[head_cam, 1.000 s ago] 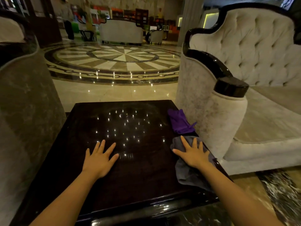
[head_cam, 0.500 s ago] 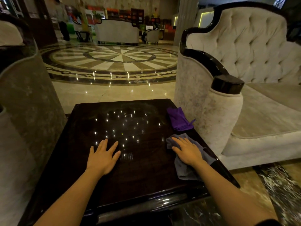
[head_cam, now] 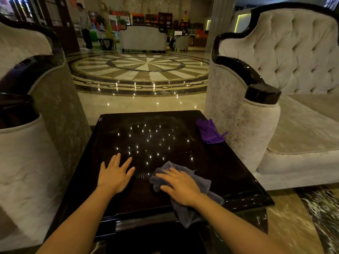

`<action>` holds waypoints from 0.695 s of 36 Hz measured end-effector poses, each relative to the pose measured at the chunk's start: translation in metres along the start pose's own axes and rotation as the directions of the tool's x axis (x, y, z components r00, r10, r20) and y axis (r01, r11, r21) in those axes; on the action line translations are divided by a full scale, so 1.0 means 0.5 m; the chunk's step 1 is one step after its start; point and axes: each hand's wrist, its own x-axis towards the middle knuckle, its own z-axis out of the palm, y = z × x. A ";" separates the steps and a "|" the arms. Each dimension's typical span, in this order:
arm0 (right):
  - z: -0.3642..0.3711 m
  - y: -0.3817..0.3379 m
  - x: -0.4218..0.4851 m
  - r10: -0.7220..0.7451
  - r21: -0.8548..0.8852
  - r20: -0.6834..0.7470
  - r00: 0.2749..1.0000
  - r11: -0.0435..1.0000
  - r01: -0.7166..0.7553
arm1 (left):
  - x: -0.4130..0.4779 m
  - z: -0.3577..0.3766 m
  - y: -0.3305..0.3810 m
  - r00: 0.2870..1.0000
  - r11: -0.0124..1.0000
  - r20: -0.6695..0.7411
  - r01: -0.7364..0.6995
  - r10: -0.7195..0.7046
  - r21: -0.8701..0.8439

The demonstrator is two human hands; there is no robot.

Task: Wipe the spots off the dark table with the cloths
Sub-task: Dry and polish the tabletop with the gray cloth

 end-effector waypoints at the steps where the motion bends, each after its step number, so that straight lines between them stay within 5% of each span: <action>1: 0.006 -0.017 -0.007 -0.027 0.007 0.011 1.000 1.000 0.027 | -0.006 -0.001 -0.004 1.000 1.000 -0.001 0.009 -0.009 0.006; 14: 0.134 -0.186 -0.120 -0.472 0.060 0.002 0.882 0.880 0.471 | -0.083 -0.011 -0.070 0.996 0.996 0.007 0.084 -0.084 -0.005; 18: 0.095 -0.198 -0.114 -0.438 0.292 -0.028 0.899 0.856 0.426 | -0.097 -0.009 -0.095 0.994 0.994 0.010 0.109 -0.108 -0.008; 25: -0.060 -0.129 -0.074 -0.227 0.234 -0.369 0.901 0.916 0.326 | -0.105 -0.002 -0.110 0.994 0.993 0.015 0.113 -0.113 -0.028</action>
